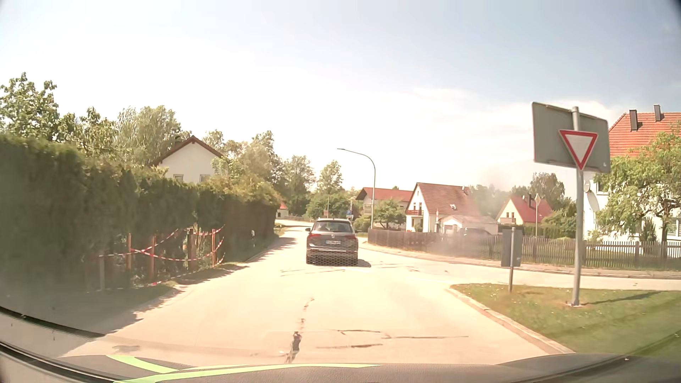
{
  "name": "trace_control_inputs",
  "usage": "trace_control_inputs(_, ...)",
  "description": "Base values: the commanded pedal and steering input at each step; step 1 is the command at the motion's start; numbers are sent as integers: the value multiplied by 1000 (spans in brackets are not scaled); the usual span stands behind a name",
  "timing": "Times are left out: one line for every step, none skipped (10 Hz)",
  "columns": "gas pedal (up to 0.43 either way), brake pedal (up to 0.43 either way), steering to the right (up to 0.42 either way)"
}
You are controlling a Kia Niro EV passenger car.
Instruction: Follow the waypoints while adhering to traffic rules and regulations
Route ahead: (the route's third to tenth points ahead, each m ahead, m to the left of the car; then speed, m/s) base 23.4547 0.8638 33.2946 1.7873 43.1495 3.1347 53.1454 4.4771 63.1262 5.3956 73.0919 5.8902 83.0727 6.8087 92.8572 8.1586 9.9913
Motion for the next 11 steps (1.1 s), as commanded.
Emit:
trace_control_inputs(138, 0, -13)
trace_control_inputs(138, 0, -13)
trace_control_inputs(138, 0, -13)
trace_control_inputs(150, 0, -13)
trace_control_inputs(150, 0, -13)
trace_control_inputs(150, 0, -13)
trace_control_inputs(157, 0, -13)
trace_control_inputs(169, 0, -14)
trace_control_inputs(177, 0, -16)
trace_control_inputs(189, 0, -18)
trace_control_inputs(189, 0, -19)
